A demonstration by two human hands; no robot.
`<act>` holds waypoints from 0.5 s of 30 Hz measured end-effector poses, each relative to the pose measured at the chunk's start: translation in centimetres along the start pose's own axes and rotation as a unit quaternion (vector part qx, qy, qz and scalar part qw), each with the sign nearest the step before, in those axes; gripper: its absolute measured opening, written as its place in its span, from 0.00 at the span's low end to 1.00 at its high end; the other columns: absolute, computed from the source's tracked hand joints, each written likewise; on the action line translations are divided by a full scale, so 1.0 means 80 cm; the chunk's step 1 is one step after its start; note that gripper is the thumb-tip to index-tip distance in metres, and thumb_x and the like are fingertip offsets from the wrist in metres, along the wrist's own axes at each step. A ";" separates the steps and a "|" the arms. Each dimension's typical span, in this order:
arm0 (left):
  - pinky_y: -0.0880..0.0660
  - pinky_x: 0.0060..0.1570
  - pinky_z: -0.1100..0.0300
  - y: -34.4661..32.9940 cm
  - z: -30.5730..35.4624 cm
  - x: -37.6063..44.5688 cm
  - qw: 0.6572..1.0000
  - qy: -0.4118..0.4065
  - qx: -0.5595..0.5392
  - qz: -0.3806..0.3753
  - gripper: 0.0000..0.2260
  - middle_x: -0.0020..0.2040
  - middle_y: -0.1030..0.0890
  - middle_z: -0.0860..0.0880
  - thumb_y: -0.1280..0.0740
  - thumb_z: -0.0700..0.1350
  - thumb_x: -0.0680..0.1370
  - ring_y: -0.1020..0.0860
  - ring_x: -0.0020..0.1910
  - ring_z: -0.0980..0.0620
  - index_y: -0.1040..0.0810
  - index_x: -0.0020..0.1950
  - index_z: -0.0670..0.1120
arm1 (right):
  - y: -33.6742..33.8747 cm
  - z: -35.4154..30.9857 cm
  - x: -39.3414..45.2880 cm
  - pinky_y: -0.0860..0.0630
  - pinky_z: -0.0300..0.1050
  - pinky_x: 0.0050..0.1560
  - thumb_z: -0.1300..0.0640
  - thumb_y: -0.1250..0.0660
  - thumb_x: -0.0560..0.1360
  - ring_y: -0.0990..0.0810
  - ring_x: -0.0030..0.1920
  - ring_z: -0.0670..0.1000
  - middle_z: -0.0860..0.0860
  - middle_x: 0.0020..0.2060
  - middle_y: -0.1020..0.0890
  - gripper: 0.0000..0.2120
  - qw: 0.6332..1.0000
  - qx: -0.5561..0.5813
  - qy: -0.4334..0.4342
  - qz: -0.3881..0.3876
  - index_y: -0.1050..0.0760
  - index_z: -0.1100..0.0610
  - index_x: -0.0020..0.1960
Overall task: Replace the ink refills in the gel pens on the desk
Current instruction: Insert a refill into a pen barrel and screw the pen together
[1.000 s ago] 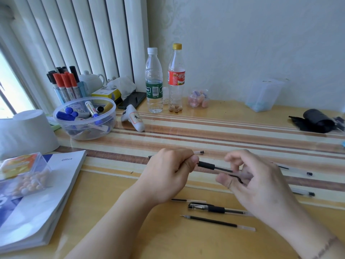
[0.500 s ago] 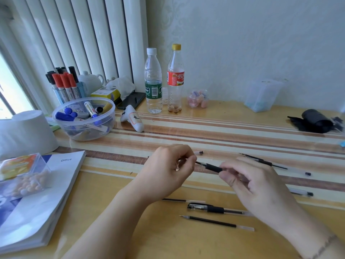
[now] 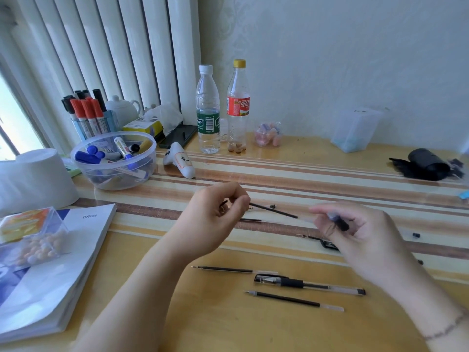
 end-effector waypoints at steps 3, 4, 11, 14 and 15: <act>0.40 0.26 0.72 -0.007 0.001 -0.001 1.000 -0.002 0.011 -0.029 0.09 0.25 0.29 0.60 0.37 0.44 0.80 0.36 0.22 0.59 0.23 0.41 0.47 | -0.007 -0.001 -0.002 0.34 0.28 0.24 0.54 0.28 0.70 0.25 0.26 0.41 0.30 0.39 0.18 0.06 0.998 -0.065 -0.002 -0.021 0.17 0.44 0.43; 0.39 0.27 0.72 -0.007 -0.002 -0.001 0.999 0.002 0.028 -0.038 0.08 0.27 0.27 0.61 0.36 0.46 0.80 0.34 0.24 0.60 0.23 0.41 0.49 | -0.006 0.003 -0.001 0.35 0.28 0.23 0.56 0.28 0.70 0.26 0.24 0.40 0.31 0.35 0.18 0.06 0.996 -0.087 -0.010 -0.023 0.17 0.44 0.43; 0.23 0.45 0.56 -0.006 -0.024 -0.014 0.942 0.091 0.200 -0.252 0.05 0.42 0.21 0.58 0.27 0.57 0.70 0.23 0.43 0.59 0.18 0.44 0.60 | 0.018 0.032 0.011 0.38 0.39 0.23 0.50 0.31 0.73 0.31 0.22 0.46 0.41 0.24 0.25 0.03 0.974 -0.203 -0.069 0.076 0.20 0.44 0.41; 0.22 0.45 0.52 -0.014 -0.023 -0.017 0.930 0.096 0.225 -0.273 0.08 0.42 0.22 0.57 0.25 0.58 0.67 0.22 0.42 0.58 0.18 0.44 0.60 | 0.014 0.032 0.011 0.35 0.39 0.28 0.51 0.31 0.74 0.27 0.31 0.40 0.39 0.35 0.21 0.04 0.975 -0.203 -0.060 0.068 0.21 0.45 0.40; 0.21 0.45 0.52 -0.014 -0.022 -0.017 0.930 0.095 0.230 -0.270 0.08 0.41 0.22 0.58 0.25 0.58 0.67 0.22 0.41 0.58 0.18 0.44 0.60 | 0.012 0.031 0.011 0.33 0.39 0.30 0.51 0.31 0.74 0.25 0.35 0.39 0.38 0.38 0.20 0.04 0.976 -0.201 -0.056 0.063 0.22 0.45 0.40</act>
Point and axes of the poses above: each hand's wrist, its own x-axis towards the middle knuckle, its own y-axis out of the back of the hand, z = x × y, the point moved 4 cm from there along x, towards the middle knuckle
